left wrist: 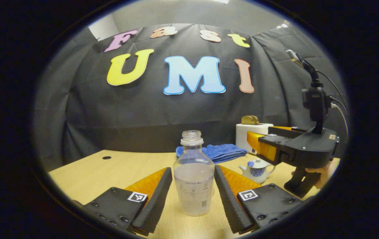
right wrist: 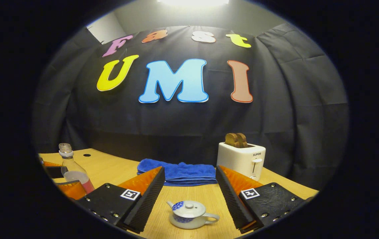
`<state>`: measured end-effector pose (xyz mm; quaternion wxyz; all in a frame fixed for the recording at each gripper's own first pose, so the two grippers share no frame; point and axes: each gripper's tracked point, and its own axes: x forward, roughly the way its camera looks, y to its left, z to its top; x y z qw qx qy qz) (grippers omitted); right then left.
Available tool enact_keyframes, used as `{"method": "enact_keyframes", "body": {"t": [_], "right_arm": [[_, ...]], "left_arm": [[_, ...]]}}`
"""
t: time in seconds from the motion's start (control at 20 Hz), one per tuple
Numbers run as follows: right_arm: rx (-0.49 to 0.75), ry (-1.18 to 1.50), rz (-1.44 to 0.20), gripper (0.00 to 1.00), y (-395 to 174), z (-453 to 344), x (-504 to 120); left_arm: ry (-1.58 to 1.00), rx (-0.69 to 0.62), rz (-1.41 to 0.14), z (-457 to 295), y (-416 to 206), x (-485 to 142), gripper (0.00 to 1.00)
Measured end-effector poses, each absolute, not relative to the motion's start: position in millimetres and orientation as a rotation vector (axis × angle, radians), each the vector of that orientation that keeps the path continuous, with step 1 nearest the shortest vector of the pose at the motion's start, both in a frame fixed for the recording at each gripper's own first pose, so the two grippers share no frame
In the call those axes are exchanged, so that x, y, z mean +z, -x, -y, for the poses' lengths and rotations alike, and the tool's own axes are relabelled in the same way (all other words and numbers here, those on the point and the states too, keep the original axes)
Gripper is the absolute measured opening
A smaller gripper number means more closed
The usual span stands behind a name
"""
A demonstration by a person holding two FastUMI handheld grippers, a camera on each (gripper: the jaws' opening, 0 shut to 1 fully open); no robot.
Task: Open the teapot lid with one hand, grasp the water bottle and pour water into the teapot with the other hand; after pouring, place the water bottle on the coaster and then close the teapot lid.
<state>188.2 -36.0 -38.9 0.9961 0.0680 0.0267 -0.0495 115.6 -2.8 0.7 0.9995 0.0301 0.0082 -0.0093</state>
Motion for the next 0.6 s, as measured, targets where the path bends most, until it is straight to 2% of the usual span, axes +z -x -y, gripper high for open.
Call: {"method": "enact_keyframes", "body": {"t": [0.3,0.35,0.4,0.5,0.6], "right_arm": [[-0.121,-0.118,-0.187,0.94,-204,36,-88],[-0.124,-0.129,-0.211,0.88,-206,37,-95],[-0.124,-0.139,-0.228,0.77,-206,36,-99],[-0.138,-0.132,-0.243,0.73,-209,37,-101],[-0.130,-0.122,-0.256,0.58,-211,34,-105]], "left_arm": [[-0.026,-0.022,-0.033,0,-125,-13,0.98],[-0.026,-0.024,-0.036,1,-126,-15,0.99],[-0.024,-0.027,-0.036,1,-127,-15,1.00],[-0.012,-0.040,-0.035,2,-128,-17,1.00],[-0.012,-0.048,-0.041,4,-128,-18,1.00]]}}
